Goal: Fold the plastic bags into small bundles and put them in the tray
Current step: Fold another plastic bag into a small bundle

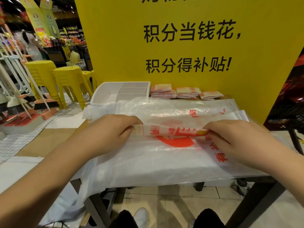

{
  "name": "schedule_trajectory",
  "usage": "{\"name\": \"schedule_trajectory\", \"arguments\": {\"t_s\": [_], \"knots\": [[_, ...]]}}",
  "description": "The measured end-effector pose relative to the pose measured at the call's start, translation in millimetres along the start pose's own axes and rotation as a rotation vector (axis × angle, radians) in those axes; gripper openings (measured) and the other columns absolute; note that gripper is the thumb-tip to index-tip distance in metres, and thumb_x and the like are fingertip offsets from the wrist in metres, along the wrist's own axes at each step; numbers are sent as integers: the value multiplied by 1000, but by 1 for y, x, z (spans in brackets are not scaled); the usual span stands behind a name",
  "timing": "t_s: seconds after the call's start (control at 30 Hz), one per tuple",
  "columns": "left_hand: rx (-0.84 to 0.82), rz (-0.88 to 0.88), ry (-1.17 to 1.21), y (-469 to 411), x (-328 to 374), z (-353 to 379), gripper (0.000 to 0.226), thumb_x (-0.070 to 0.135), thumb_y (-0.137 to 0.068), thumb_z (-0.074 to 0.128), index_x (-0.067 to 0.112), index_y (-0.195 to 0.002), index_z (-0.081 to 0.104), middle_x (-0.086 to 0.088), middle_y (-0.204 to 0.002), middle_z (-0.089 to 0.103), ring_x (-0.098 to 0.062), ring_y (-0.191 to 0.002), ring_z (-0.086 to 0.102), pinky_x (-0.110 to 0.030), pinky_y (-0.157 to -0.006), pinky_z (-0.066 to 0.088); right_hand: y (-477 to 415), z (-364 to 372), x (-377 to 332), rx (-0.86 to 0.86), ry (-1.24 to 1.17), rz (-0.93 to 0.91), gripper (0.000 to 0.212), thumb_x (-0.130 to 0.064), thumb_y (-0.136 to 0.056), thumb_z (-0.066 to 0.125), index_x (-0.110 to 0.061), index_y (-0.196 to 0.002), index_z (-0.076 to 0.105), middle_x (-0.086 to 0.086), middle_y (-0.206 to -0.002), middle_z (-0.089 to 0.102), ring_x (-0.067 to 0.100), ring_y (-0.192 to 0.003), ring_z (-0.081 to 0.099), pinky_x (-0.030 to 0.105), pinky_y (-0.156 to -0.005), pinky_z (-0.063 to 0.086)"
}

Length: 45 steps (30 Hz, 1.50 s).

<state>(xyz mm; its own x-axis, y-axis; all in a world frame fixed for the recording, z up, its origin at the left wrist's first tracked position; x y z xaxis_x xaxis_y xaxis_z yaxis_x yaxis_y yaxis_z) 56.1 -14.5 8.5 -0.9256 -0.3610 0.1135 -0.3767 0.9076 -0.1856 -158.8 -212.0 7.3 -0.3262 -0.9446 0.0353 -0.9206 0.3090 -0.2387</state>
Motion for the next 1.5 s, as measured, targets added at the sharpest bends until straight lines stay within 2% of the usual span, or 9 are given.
{"name": "schedule_trajectory", "arguments": {"t_s": [0.17, 0.4, 0.5, 0.63, 0.77, 0.97, 1.13, 1.3, 1.5], "knots": [[-102, 12, 68, 6, 1, 0, 28, 45, -96, 56, 45, -124, 55, 23, -112, 63, 0, -95, 58, -31, -82, 52, -2, 9, 10, -83, -119, -4, 17, -45, -102, 41, -49, -114, 53, -27, -104, 62, -1, -91, 55, 14, -60, 36], [-192, 10, 95, -16, -10, 2, 8, 44, -95, 61, 37, -92, 60, 18, -85, 63, 5, -79, 56, -14, -64, 39, -28, 11, 21, -191, -282, -6, 22, -44, -101, 47, -42, -119, 60, -25, -113, 65, 5, -103, 61, 31, -91, 49], [-234, -16, 101, -29, -15, -1, 12, 48, -96, 58, 39, -104, 61, 18, -95, 64, 0, -85, 58, -17, -69, 42, -39, 11, 25, -175, -227, 24, 34, -50, -100, 46, -35, -128, 58, -16, -117, 65, 13, -107, 59, 30, -88, 45], [-222, -84, 164, -42, -23, 5, 27, 56, -93, 58, 48, -119, 57, 19, -106, 60, -6, -96, 59, -24, -80, 45, -51, 20, 27, -118, -127, 21, 47, -64, -94, 35, -31, -114, 61, -8, -108, 65, 16, -97, 58, 34, -78, 45], [-139, -99, 177, -46, -28, 19, 28, 53, -95, 54, 43, -122, 55, 20, -92, 55, -5, -86, 55, -18, -71, 38, -58, 32, 33, -68, -201, 56, 41, -63, -94, 33, -32, -100, 59, -13, -95, 64, 14, -89, 62, 40, -79, 51], [-14, -71, 144, -50, -28, 34, 27, 46, -102, 44, 35, -122, 59, 12, -108, 54, -10, -105, 54, -34, -96, 46, -67, 44, 36, -142, -168, 100, 40, -59, -100, 36, -43, -132, 54, -9, -123, 67, 20, -110, 61, 38, -91, 49], [13, -71, 98, -44, -15, 36, 37, 46, -105, 31, 35, -126, 59, 10, -119, 58, -13, -114, 53, -41, -102, 42, -74, 49, 36, -130, -140, 92, 40, -58, -100, 35, -42, -129, 58, -6, -118, 63, 19, -107, 59, 41, -89, 50], [-142, -78, -41, -37, 2, 55, 54, 52, -105, 22, 33, -156, 26, 8, -160, 31, -15, -147, 27, -42, -121, 19, -74, 50, 36, -10, -135, 127, 34, -48, -100, 44, -35, -122, 66, -2, -103, 54, 22, -97, 59, 38, -83, 49], [-317, -112, -26, -28, 0, 68, 62, 59, -102, 13, 38, -157, -7, 12, -166, -11, -8, -152, -11, -41, -124, -8, -71, 50, 24, 21, -16, 124, 42, -42, -104, 33, -28, -136, 56, 1, -130, 59, 26, -120, 55, 42, -98, 45]]}}
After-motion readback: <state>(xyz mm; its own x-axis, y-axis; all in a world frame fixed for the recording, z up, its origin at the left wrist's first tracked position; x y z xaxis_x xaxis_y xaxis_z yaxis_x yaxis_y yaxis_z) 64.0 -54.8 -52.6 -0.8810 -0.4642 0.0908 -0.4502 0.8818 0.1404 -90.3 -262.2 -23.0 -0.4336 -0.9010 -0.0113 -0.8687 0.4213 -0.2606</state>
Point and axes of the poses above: each hand's wrist, its own y-axis away from the middle knuckle, its own z-axis out of the palm, x = y × z, the point moved 6 cm from there along -y, towards the middle knuckle
